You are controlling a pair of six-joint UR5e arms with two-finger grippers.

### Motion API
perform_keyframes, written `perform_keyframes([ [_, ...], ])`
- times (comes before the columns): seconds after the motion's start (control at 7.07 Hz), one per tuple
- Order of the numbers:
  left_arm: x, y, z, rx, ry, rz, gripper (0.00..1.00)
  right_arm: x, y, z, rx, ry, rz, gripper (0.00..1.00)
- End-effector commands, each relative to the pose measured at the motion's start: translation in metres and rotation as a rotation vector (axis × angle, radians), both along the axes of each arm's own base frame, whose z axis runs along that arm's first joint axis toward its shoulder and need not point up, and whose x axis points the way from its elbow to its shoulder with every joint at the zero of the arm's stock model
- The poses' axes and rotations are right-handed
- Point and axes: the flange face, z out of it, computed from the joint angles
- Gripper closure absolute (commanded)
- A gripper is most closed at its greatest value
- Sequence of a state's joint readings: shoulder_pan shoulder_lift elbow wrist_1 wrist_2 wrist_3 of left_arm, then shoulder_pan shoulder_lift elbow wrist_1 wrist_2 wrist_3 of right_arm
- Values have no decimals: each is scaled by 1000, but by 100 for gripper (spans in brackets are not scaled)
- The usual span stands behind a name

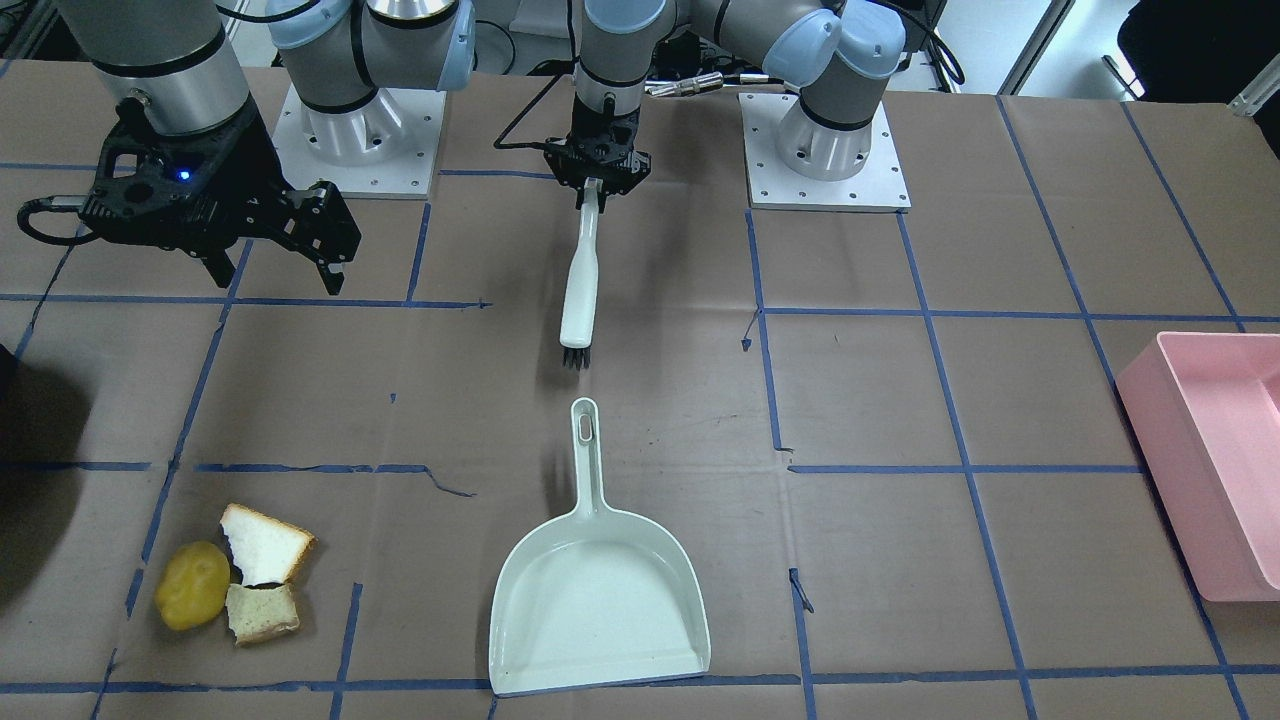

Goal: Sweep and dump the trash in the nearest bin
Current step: 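Lift the brush with the left gripper and carry it toward the dustpan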

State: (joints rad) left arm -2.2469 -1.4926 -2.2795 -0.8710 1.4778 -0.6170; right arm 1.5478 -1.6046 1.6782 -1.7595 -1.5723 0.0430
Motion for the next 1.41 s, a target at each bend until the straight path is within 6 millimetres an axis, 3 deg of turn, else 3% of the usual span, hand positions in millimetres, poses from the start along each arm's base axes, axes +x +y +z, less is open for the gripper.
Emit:
perform_keyframes([
  [0.0, 8, -28, 38, 19, -45, 45, 100, 0, 0, 0, 0, 0, 0, 0],
  [0.28, 28, -70, 66, 5, -53, 87, 100, 1, 0, -1, 1, -2, 2, 0],
  [0.57, 64, -112, 93, 61, -81, 188, 100, 2, 0, -2, 3, -5, 4, 0],
  [0.71, 74, -116, 94, 50, -108, 107, 100, 2, -1, 1, -3, -4, -1, 0],
  [0.99, 118, -142, 102, 29, -135, 102, 100, 7, -4, -3, -5, -14, 8, 0],
  [1.27, 148, -152, 115, 3, -124, 139, 100, 13, -9, -11, 10, -19, 17, 0],
])
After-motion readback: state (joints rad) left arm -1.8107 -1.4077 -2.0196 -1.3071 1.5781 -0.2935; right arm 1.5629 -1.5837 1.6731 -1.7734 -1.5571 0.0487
